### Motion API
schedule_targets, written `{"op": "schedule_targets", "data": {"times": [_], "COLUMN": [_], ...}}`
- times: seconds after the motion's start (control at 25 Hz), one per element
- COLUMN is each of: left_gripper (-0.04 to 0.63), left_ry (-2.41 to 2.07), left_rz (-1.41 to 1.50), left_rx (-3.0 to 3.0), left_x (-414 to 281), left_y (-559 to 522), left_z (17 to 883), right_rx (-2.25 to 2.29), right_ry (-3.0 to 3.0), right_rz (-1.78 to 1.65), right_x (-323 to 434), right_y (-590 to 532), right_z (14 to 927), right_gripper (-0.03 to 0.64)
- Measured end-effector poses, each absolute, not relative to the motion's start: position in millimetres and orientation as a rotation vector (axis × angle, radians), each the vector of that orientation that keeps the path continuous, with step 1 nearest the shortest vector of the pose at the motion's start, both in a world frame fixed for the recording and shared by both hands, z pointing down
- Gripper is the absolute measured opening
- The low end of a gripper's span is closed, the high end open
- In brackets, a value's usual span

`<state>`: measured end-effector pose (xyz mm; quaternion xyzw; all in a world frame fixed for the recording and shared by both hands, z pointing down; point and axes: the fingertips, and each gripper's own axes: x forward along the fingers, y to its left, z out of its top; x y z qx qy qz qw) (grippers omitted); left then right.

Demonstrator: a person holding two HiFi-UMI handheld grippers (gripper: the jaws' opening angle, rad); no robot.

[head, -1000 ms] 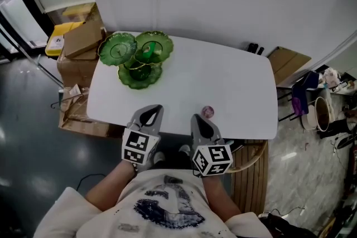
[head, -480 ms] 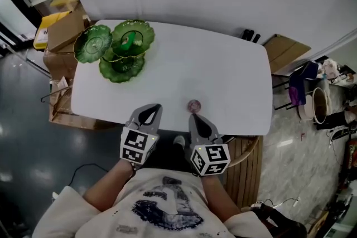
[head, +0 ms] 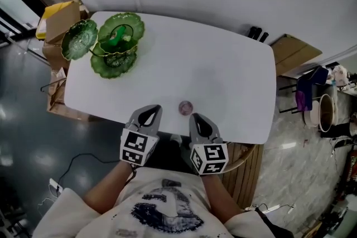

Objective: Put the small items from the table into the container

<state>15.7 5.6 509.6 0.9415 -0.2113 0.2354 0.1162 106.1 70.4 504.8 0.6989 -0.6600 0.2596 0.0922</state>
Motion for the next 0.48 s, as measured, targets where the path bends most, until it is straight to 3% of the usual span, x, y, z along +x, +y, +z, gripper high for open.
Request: {"op": "schedule_targets", "data": {"times": [0.04, 0.2, 0.48], "left_gripper": [-0.011, -0.011, -0.011], "left_ry": [-0.628, -0.652, -0.695], "left_rz": [0.693, 0.712, 0.75], "left_rx": [2.754, 2.748, 2.731], "left_x": [19, 29, 38], "left_y": [7, 14, 19], "left_z": [511, 520, 539], "right_rx": [2.065, 2.019, 1.906], "right_ry": [-1.967, -1.993, -2.035], "right_rz": [0.779, 0.8, 0.829], "right_x": [110, 120, 122], "right_y": [71, 70, 69], "right_z": [508, 524, 555], "right_gripper": [0.046, 0.066, 0.163]}}
